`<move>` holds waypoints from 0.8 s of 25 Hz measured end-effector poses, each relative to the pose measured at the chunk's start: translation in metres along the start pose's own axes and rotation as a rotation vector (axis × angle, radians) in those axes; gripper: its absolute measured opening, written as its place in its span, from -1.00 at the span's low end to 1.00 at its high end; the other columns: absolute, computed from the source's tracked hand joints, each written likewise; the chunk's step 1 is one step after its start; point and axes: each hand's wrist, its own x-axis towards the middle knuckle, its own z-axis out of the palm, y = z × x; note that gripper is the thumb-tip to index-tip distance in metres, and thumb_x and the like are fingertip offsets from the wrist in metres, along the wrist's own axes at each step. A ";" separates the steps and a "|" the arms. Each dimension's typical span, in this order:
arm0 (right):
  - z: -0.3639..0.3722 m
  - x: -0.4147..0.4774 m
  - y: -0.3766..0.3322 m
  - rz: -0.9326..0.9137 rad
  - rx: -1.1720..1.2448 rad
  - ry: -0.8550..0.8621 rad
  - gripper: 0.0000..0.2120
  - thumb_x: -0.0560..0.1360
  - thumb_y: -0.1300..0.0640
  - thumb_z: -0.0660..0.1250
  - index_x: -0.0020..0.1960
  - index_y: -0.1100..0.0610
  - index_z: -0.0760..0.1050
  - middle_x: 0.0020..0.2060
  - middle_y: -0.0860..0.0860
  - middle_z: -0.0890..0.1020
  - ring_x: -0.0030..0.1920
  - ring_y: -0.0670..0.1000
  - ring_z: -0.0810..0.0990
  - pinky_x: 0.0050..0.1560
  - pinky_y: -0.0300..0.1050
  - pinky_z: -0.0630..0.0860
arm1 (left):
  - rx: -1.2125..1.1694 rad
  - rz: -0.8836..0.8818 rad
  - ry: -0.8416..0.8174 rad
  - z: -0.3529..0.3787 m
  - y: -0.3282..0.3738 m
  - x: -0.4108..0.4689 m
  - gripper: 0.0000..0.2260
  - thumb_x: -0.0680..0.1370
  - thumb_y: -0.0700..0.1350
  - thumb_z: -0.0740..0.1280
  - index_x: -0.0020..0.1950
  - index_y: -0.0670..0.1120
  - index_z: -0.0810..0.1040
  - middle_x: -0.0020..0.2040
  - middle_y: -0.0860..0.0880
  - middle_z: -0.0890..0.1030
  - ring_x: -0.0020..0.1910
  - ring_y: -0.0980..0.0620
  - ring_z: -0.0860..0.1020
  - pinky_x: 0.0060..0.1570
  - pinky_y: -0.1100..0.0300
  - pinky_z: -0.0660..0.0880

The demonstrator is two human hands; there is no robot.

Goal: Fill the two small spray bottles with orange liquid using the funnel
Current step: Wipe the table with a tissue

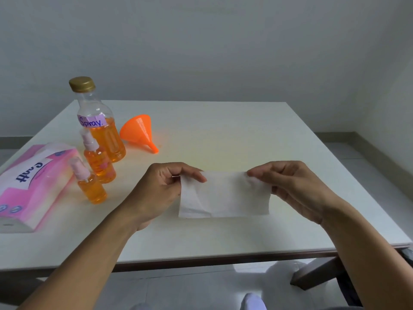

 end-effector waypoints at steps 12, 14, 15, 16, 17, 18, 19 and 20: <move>-0.001 0.000 0.024 -0.131 -1.123 0.080 -0.58 0.50 -0.10 0.46 0.34 -0.18 0.51 0.22 -0.19 0.57 0.22 -0.17 0.51 0.22 -0.13 0.57 | 0.136 -0.183 0.047 -0.008 -0.024 0.012 -0.63 0.56 -0.28 0.35 0.26 0.11 0.50 0.15 0.06 0.65 0.06 0.18 0.64 0.21 0.08 0.53; 0.011 -0.002 0.024 -0.376 -1.201 -0.019 -0.56 0.57 -0.07 0.36 0.44 -0.18 0.43 0.40 -0.22 0.44 0.40 -0.22 0.35 0.39 -0.18 0.45 | 0.406 -0.051 0.126 -0.011 -0.033 0.011 -0.66 0.60 -0.22 0.28 0.30 0.12 0.47 0.24 0.12 0.58 0.17 0.21 0.56 0.26 0.18 0.46; 0.019 -0.002 0.026 -0.447 -1.215 -0.130 -0.55 0.61 -0.03 0.31 0.49 -0.16 0.39 0.49 -0.22 0.37 0.52 -0.22 0.25 0.49 -0.17 0.34 | 0.557 -0.006 0.133 -0.011 -0.038 0.008 -0.67 0.62 -0.17 0.24 0.35 0.11 0.42 0.33 0.12 0.51 0.29 0.18 0.49 0.30 0.24 0.38; 0.028 0.001 0.032 -0.498 -1.237 -0.261 -0.55 0.65 0.02 0.26 0.53 -0.13 0.35 0.57 -0.21 0.29 0.60 -0.18 0.14 0.56 -0.12 0.23 | 0.705 0.019 0.128 -0.010 -0.044 0.004 -0.66 0.64 -0.10 0.20 0.42 0.10 0.36 0.42 0.12 0.42 0.40 0.14 0.38 0.33 0.27 0.28; 0.036 0.003 0.039 -0.525 -1.260 -0.389 -0.53 0.69 0.04 0.20 0.58 -0.09 0.29 0.61 -0.18 0.21 0.64 -0.13 0.04 0.61 -0.07 0.13 | 0.829 0.022 0.110 -0.008 -0.051 0.001 -0.63 0.66 -0.02 0.14 0.48 0.09 0.29 0.50 0.11 0.31 0.49 0.12 0.25 0.39 0.26 0.19; 0.041 0.007 0.046 -0.523 -1.270 -0.486 -0.52 0.72 0.05 0.12 0.62 -0.06 0.20 0.64 -0.17 0.13 0.65 -0.11 -0.04 0.63 -0.03 0.04 | 0.921 0.010 0.089 -0.006 -0.057 -0.002 -0.58 0.66 0.06 0.07 0.53 0.07 0.21 0.56 0.11 0.19 0.55 0.12 0.11 0.46 0.23 0.08; 0.046 0.012 0.051 -0.499 -1.271 -0.531 -0.51 0.74 0.03 0.05 0.65 -0.04 0.11 0.65 -0.17 0.06 0.65 -0.12 -0.09 0.64 -0.03 -0.04 | 0.984 -0.008 0.075 -0.005 -0.062 -0.004 -0.53 0.66 0.11 -0.02 0.56 0.05 0.14 0.60 0.10 0.08 0.57 0.12 -0.01 0.51 0.19 -0.03; 0.051 0.017 0.056 -0.461 -1.275 -0.515 -0.50 0.75 0.01 -0.02 0.67 -0.04 0.02 0.65 -0.17 0.01 0.65 -0.13 -0.13 0.64 -0.05 -0.11 | 1.019 -0.026 0.080 -0.005 -0.066 -0.005 -0.50 0.65 0.14 -0.08 0.58 0.03 0.10 0.61 0.08 0.01 0.57 0.12 -0.08 0.52 0.17 -0.12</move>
